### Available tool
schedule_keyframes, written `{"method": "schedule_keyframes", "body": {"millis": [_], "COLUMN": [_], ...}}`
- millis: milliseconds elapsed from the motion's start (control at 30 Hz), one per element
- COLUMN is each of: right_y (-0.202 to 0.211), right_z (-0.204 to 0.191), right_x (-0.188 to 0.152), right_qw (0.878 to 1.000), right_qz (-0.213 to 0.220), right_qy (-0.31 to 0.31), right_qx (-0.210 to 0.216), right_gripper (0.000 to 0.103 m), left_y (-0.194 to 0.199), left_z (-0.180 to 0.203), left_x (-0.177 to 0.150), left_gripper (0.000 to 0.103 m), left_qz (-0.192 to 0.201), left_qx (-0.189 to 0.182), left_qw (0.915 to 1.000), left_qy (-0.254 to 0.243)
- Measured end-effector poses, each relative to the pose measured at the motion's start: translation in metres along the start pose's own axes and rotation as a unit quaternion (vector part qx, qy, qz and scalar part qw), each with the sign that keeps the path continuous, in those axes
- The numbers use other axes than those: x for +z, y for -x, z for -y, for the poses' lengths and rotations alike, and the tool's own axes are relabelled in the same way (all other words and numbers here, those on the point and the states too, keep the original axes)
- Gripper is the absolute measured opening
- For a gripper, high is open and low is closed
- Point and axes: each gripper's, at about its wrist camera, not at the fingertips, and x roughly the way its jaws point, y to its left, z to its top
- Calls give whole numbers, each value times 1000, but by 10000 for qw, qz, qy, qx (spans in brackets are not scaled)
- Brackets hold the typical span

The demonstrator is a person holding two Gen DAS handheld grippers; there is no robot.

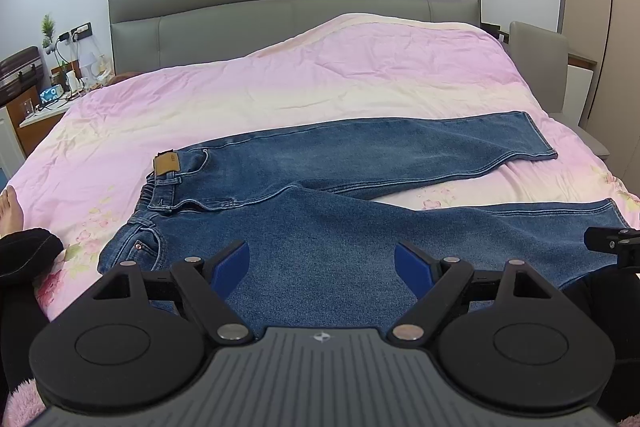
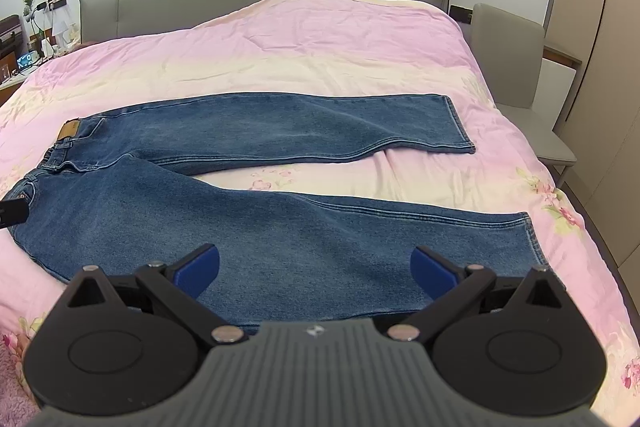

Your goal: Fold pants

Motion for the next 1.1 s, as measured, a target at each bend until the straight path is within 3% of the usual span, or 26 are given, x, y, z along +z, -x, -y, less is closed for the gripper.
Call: {"method": "schedule_keyframes", "body": {"millis": [1100], "right_y": [9], "right_z": [14], "right_x": [1], "right_qw": [9998], "right_qz": [53], "right_qy": [-165], "right_qx": [-98], "right_gripper": [98], "left_y": [2], "left_z": [-2], "left_x": [3], "left_gripper": [96], "left_qz": [-66], "left_qx": [45], "left_qw": [10000], "left_qy": [-14]}}
